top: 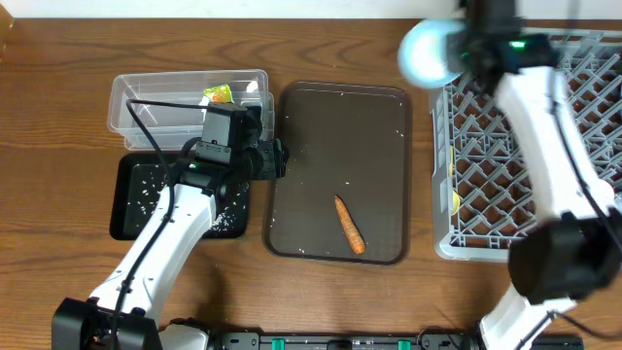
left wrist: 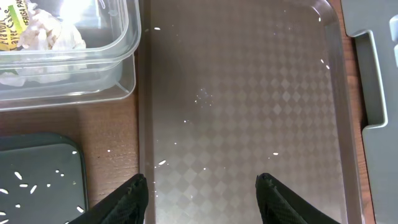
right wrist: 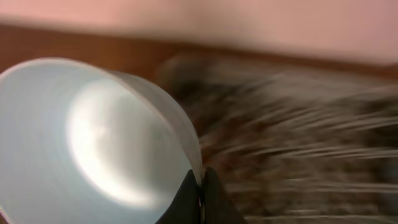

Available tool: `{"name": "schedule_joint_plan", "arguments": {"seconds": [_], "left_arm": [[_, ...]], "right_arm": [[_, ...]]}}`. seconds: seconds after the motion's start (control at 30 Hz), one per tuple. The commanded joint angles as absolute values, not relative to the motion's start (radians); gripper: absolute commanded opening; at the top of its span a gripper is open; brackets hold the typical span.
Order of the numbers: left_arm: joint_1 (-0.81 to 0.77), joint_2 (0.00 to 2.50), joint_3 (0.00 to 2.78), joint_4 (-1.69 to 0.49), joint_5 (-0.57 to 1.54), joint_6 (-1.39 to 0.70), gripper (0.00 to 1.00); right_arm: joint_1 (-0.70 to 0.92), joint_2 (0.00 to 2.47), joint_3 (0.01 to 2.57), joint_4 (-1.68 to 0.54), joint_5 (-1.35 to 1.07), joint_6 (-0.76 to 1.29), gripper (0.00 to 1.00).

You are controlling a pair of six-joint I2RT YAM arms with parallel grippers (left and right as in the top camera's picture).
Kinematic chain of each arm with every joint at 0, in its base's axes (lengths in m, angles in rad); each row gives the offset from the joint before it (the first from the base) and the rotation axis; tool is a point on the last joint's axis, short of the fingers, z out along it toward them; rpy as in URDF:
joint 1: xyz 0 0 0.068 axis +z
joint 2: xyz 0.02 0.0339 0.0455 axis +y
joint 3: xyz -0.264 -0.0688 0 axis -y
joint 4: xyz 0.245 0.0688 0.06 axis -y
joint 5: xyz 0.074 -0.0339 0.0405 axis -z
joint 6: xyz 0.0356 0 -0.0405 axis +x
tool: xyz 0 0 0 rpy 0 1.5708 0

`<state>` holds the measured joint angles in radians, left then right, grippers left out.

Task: Sort waste into correct bins and load items into the dishwasher rack
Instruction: 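Grasp the bowl with the right gripper and place it in the rack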

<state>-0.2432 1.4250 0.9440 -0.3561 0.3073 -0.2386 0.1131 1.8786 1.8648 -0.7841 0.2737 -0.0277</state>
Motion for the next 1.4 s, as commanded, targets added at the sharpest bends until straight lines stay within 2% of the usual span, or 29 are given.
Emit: {"name": "schedule_joint_plan", "arguments": {"seconds": [0.0,0.13,0.23,0.47,0.97,1.1,1.37], "left_arm": [[-0.239,1.417,0.955,-0.358,0.297,-0.236,0.58],[-0.239,1.417,0.955,-0.358,0.297,-0.236,0.58],[-0.239,1.417,0.955,-0.358,0.297,-0.236,0.58],[-0.239,1.417,0.955,-0.358,0.297,-0.237,0.58],[-0.239,1.417,0.955,-0.359,0.298,-0.237,0.58],[-0.239,1.417,0.955,-0.359,0.298,-0.237,0.58],[-0.239,1.417,0.955,-0.359,0.298,-0.237,0.58]], "right_arm": [[0.075,1.868,1.873,-0.741,0.693,-0.196,0.01],[0.021,1.888,1.862,-0.621,0.918,-0.301,0.01],[-0.021,1.913,1.862,-0.574,0.928,-0.406,0.01],[-0.107,1.980,1.862,-0.558,0.945,-0.455,0.01],[-0.161,2.081,1.814,-0.568,1.067,-0.336,0.01],[-0.163,2.082,1.752,-0.564,1.171,-0.241,0.01],[-0.146,2.082,1.629,-0.517,1.172,-0.213,0.01]]}}
